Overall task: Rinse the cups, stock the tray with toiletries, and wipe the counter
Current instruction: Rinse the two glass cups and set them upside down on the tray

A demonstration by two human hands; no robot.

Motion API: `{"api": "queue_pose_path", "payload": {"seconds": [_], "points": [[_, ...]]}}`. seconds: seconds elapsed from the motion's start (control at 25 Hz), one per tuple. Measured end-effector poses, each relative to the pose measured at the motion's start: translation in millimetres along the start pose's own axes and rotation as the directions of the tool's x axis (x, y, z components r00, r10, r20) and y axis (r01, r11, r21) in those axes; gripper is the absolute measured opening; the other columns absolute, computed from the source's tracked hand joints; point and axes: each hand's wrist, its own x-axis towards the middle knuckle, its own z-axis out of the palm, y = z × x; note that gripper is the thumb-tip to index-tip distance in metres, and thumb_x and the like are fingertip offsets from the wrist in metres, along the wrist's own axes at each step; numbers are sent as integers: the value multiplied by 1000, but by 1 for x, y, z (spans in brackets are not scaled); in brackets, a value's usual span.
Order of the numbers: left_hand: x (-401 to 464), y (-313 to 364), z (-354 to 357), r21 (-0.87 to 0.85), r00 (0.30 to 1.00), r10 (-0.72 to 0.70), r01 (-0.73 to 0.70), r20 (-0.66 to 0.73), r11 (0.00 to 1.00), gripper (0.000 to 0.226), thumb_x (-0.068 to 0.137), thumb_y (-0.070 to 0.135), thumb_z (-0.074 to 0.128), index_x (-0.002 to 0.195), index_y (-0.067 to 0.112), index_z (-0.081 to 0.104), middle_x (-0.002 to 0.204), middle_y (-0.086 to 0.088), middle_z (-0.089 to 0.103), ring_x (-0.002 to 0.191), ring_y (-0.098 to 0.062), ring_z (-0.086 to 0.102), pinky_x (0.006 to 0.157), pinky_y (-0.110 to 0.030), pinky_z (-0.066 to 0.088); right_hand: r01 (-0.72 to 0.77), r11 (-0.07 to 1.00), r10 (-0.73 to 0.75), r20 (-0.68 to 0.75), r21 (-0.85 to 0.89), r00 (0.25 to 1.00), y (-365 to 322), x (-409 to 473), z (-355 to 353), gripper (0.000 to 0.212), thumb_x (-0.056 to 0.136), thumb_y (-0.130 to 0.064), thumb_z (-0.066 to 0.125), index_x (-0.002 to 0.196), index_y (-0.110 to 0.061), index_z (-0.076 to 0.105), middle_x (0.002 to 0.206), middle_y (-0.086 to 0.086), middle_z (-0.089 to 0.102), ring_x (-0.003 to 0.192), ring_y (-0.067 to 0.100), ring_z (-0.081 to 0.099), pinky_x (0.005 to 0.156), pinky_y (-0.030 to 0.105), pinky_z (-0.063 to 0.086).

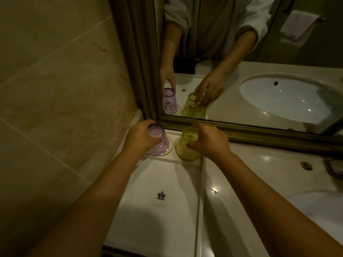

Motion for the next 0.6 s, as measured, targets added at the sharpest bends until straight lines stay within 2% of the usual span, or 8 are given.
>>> {"api": "queue_pose_path", "payload": {"seconds": [0.24,0.44,0.52,0.6], "points": [[4,1,9,-20,1000,3,-3,-9,1000,66,60,24,83,121,13,59,118,-12,64,106,-26,59,84,-25,41,10,1000,-10,15,0,1000,3,4,3,61,68,-45,71,122,-25,52,119,4,62,110,26,56,79,35,47],[7,0,14,-35,1000,-26,26,1,999,65,63,26,81,123,15,58,119,-11,64,106,-25,59,82,-22,39,6,998,-6,-17,55,1000,7,0,8,67,70,-44,71,130,-26,46,129,3,56,116,25,52,84,37,45],[7,-3,14,-46,1000,-17,17,-8,999,72,63,26,81,128,16,53,122,-11,63,109,-25,58,83,-22,38,13,999,-12,-14,52,1000,8,1,9,67,70,-44,71,130,-26,45,130,3,55,117,24,52,85,37,45],[2,-5,15,-141,999,-10,6,-32,990,90,60,24,83,138,18,39,131,-9,56,117,-23,53,90,-22,38,22,998,-21,-10,55,1000,9,2,10,71,69,-44,71,132,-27,43,131,3,55,117,24,51,85,38,45]]}}
